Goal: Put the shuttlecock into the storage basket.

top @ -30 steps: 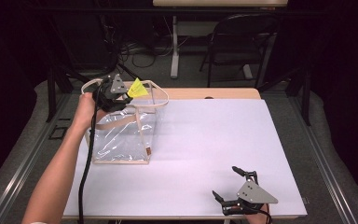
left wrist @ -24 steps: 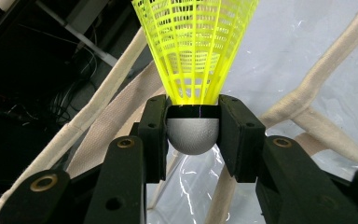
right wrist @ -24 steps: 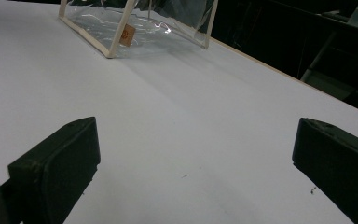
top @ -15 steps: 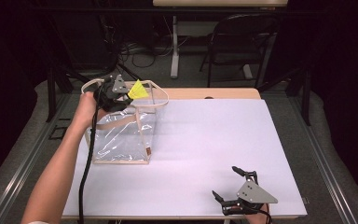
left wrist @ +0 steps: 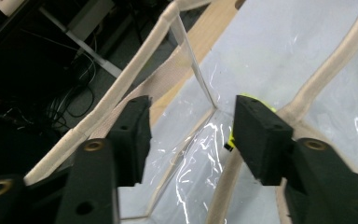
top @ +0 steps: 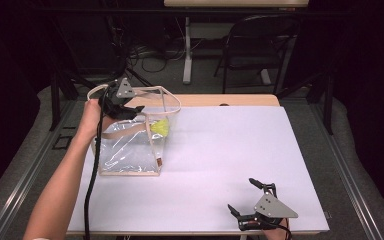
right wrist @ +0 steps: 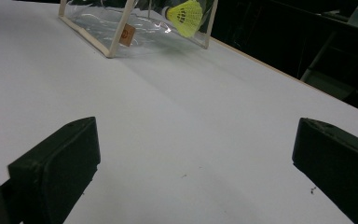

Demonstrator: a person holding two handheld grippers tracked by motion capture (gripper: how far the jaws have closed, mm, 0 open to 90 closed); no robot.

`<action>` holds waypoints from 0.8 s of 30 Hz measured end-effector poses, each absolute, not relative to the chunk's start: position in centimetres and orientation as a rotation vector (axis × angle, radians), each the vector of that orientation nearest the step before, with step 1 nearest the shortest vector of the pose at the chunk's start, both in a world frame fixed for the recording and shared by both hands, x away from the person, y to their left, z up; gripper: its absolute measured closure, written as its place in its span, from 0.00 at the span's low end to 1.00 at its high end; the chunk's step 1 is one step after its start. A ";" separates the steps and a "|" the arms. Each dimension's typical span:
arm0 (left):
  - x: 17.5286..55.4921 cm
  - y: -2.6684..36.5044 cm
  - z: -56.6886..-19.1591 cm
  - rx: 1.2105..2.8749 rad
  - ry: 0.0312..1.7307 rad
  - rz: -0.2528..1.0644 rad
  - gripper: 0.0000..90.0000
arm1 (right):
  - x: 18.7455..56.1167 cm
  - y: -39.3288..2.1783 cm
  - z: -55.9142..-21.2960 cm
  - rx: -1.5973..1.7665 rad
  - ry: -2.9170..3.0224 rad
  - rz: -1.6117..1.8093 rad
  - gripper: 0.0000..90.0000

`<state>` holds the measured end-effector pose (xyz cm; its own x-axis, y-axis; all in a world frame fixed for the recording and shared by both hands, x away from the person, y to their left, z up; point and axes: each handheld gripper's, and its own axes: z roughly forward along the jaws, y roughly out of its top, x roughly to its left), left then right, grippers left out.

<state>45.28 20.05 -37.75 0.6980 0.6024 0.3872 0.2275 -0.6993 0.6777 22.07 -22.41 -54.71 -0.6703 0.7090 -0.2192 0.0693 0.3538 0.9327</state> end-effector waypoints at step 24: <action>41.4 20.6 -38.7 2.121 0.678 0.817 0.11 | 22.0 -22.4 -54.7 0.674 2.003 1.340 0.00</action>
